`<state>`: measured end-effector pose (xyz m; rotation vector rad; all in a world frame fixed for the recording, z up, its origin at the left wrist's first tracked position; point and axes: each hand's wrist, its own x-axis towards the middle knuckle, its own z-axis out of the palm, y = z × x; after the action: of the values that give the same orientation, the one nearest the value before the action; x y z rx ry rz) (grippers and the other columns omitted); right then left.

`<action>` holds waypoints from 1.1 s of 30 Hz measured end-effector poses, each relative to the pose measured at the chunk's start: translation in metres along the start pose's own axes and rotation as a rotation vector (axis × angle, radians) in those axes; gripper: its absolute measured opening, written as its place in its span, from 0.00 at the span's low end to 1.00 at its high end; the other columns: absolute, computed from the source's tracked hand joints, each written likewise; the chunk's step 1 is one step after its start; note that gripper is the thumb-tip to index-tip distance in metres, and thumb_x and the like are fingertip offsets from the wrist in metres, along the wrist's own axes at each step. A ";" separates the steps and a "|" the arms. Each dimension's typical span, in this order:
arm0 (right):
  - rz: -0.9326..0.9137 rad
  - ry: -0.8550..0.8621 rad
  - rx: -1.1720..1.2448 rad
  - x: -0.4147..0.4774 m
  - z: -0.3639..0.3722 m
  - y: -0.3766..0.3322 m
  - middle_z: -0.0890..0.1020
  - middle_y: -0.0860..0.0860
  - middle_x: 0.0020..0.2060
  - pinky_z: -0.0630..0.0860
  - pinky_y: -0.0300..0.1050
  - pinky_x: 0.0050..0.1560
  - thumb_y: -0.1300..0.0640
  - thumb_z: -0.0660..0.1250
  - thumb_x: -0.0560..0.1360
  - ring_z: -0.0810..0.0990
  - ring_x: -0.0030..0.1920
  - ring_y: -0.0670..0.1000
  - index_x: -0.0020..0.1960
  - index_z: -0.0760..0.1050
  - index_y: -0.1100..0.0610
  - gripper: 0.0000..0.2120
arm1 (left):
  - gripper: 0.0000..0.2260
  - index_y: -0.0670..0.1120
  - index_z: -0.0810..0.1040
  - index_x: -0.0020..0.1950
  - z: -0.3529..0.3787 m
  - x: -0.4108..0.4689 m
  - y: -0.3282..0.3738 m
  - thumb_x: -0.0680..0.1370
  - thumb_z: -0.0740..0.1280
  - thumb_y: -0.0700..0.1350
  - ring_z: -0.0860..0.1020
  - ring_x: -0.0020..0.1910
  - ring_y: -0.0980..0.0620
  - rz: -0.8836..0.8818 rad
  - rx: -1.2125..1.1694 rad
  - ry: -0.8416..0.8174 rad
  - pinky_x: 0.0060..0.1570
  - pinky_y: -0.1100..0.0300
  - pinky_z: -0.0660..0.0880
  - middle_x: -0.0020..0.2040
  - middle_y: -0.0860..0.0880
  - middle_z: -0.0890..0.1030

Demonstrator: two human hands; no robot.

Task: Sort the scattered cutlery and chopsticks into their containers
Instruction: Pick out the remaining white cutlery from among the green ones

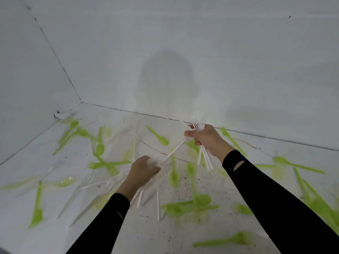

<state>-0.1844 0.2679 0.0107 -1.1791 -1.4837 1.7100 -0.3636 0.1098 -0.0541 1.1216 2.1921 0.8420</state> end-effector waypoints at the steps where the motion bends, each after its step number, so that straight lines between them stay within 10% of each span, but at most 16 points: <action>1: -0.012 -0.020 -0.012 -0.002 0.003 -0.002 0.73 0.50 0.33 0.65 0.36 0.25 0.68 0.73 0.72 0.68 0.23 0.42 0.58 0.77 0.64 0.15 | 0.10 0.40 0.75 0.47 -0.009 0.000 0.000 0.72 0.74 0.42 0.82 0.42 0.41 -0.009 -0.134 0.017 0.43 0.53 0.80 0.41 0.43 0.81; 8: -0.051 -0.379 -0.150 -0.029 0.037 -0.017 0.79 0.50 0.37 0.67 0.35 0.29 0.64 0.73 0.74 0.72 0.30 0.42 0.58 0.79 0.61 0.13 | 0.06 0.48 0.79 0.56 -0.048 -0.018 0.017 0.80 0.67 0.41 0.77 0.39 0.53 0.028 -0.650 -0.083 0.38 0.61 0.74 0.43 0.49 0.81; 15: -0.145 -0.316 -0.212 -0.041 0.094 -0.007 0.80 0.47 0.36 0.67 0.36 0.29 0.57 0.71 0.75 0.73 0.33 0.45 0.54 0.81 0.55 0.08 | 0.14 0.37 0.78 0.55 -0.044 -0.039 0.026 0.78 0.67 0.47 0.80 0.39 0.51 -0.093 -1.022 -0.318 0.40 0.63 0.79 0.40 0.45 0.80; 21: -0.313 -0.060 -0.382 -0.020 0.092 0.006 0.83 0.48 0.46 0.67 0.34 0.28 0.61 0.60 0.77 0.70 0.26 0.41 0.59 0.78 0.47 0.16 | 0.08 0.35 0.77 0.55 -0.092 -0.042 -0.002 0.80 0.65 0.40 0.82 0.34 0.53 -0.157 -0.785 -0.111 0.35 0.63 0.79 0.45 0.42 0.82; 26: -0.237 -0.156 -1.166 -0.004 0.093 0.050 0.73 0.53 0.55 0.73 0.47 0.49 0.53 0.59 0.79 0.77 0.51 0.55 0.57 0.78 0.56 0.13 | 0.09 0.41 0.77 0.49 -0.122 -0.035 -0.045 0.74 0.73 0.43 0.76 0.32 0.52 -0.080 -0.315 0.209 0.31 0.62 0.73 0.39 0.45 0.78; 33: -0.355 -0.235 -1.519 -0.015 0.098 0.087 0.70 0.54 0.60 0.70 0.47 0.41 0.62 0.58 0.80 0.79 0.49 0.58 0.63 0.72 0.57 0.13 | 0.16 0.38 0.78 0.60 -0.099 -0.019 -0.094 0.74 0.71 0.42 0.77 0.60 0.40 -0.136 0.332 0.203 0.57 0.56 0.69 0.57 0.40 0.80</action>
<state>-0.2550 0.1919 -0.0713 -1.1494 -3.0302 0.2353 -0.4698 0.0221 -0.0535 1.0577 2.6156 0.5671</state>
